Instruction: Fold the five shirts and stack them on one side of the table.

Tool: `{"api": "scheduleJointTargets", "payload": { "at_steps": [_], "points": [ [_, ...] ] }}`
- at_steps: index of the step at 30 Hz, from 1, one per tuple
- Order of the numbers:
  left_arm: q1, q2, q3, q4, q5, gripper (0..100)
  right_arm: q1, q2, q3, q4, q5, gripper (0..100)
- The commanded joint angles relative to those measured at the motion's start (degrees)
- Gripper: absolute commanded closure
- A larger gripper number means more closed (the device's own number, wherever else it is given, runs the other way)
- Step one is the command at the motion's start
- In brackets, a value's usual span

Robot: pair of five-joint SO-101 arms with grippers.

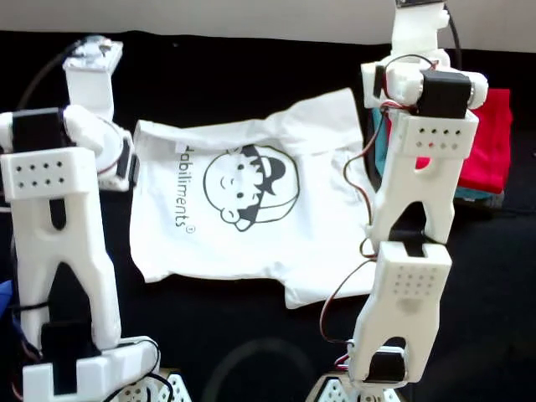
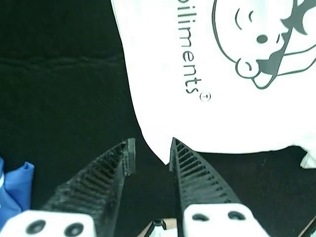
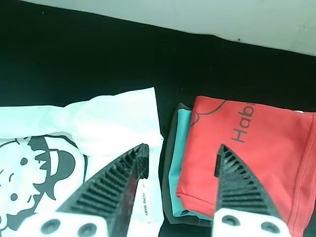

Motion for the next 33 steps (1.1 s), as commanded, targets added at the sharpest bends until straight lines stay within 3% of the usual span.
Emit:
{"api": "scheduleJointTargets", "payload": {
  "at_steps": [1, 10, 20, 28, 33],
  "points": [
    [0.8, -7.8, 13.9, -4.1, -0.4, 87, -1.8, -12.6, 9.7, 0.9, -1.2, 78.2],
    [2.2, -17.5, 40.9, -12.3, -3.8, 87, -9.8, -40.6, 54.5, -1.1, -1.4, 78.2],
    [2.0, -17.5, 56.1, -28.7, -3.8, 87, -10.2, -61.8, 103.3, -21.9, -1.0, 78.2],
    [2.0, -17.5, 64.2, -42.6, -4.0, 87, -10.2, -70.1, 124.5, -32.0, -0.9, 78.2],
    [2.0, -17.5, 66.1, -46.7, -3.8, 87, -10.2, -70.3, 132.0, -38.0, -0.9, 78.2]
  ]
}}
